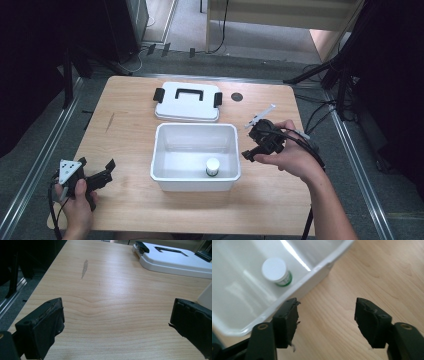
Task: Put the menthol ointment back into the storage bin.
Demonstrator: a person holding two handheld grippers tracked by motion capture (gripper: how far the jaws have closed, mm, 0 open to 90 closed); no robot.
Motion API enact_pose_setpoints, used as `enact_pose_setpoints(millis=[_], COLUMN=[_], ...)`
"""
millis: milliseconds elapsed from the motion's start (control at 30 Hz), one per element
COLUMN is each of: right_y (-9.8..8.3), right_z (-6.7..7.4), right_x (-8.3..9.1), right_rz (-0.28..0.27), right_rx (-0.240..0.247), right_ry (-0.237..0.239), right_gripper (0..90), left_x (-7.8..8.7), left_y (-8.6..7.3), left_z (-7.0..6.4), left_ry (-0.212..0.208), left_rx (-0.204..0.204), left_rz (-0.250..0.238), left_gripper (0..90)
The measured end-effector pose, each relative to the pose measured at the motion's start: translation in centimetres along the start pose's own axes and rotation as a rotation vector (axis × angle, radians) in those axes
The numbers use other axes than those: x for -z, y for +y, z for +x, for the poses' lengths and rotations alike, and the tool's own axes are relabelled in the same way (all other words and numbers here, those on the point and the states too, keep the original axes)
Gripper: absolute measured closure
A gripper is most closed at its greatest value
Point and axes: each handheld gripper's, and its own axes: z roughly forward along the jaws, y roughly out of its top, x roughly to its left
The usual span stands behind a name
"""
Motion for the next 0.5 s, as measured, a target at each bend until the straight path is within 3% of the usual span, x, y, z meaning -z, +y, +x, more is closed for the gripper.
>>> enact_pose_setpoints(millis=[167,267,500], right_y=[-3.5,-6.1,-11.7], right_z=[-0.9,-1.2,-1.8], right_x=[-1.5,-2.9,-5.6], right_rz=[-0.168,-0.274,-0.440], right_rx=[-0.079,-0.164,-0.309], right_ry=[-0.050,-0.095,-0.154], right_gripper=[31.3,26.2,17.7], left_x=[0.0,0.0,0.0], left_y=[0.0,0.0,0.0], left_z=[0.0,0.0,-0.1], left_ry=[0.001,0.003,0.004], left_rx=[-0.001,-0.002,-0.004], left_rz=[0.000,0.001,0.001], left_gripper=[0.0,0.0,0.0])
